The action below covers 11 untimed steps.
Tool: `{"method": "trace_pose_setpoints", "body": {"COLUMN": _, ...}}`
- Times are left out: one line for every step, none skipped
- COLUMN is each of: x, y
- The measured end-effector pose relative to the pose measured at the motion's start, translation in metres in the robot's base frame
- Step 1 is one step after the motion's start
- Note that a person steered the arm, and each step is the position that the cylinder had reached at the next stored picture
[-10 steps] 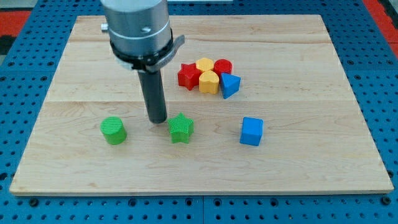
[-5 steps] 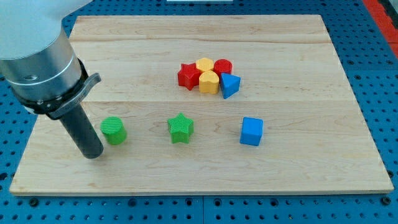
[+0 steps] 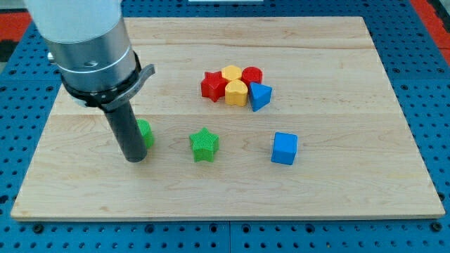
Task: Push the green circle towards the center
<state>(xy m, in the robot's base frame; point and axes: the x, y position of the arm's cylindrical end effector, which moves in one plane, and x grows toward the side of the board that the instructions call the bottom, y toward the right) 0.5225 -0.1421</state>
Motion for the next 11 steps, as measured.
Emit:
{"method": "trace_pose_setpoints", "body": {"x": -0.007, "y": -0.004}}
{"method": "trace_pose_setpoints", "body": {"x": -0.015, "y": -0.009}}
{"method": "trace_pose_setpoints", "body": {"x": -0.023, "y": -0.004}}
{"method": "trace_pose_setpoints", "body": {"x": -0.025, "y": -0.013}}
{"method": "trace_pose_setpoints", "body": {"x": -0.028, "y": -0.019}}
{"method": "trace_pose_setpoints", "body": {"x": -0.038, "y": -0.009}}
{"method": "trace_pose_setpoints", "body": {"x": -0.053, "y": 0.016}}
{"method": "trace_pose_setpoints", "body": {"x": -0.064, "y": 0.042}}
{"method": "trace_pose_setpoints", "body": {"x": -0.065, "y": 0.071}}
{"method": "trace_pose_setpoints", "body": {"x": -0.065, "y": 0.092}}
{"method": "trace_pose_setpoints", "body": {"x": -0.063, "y": 0.047}}
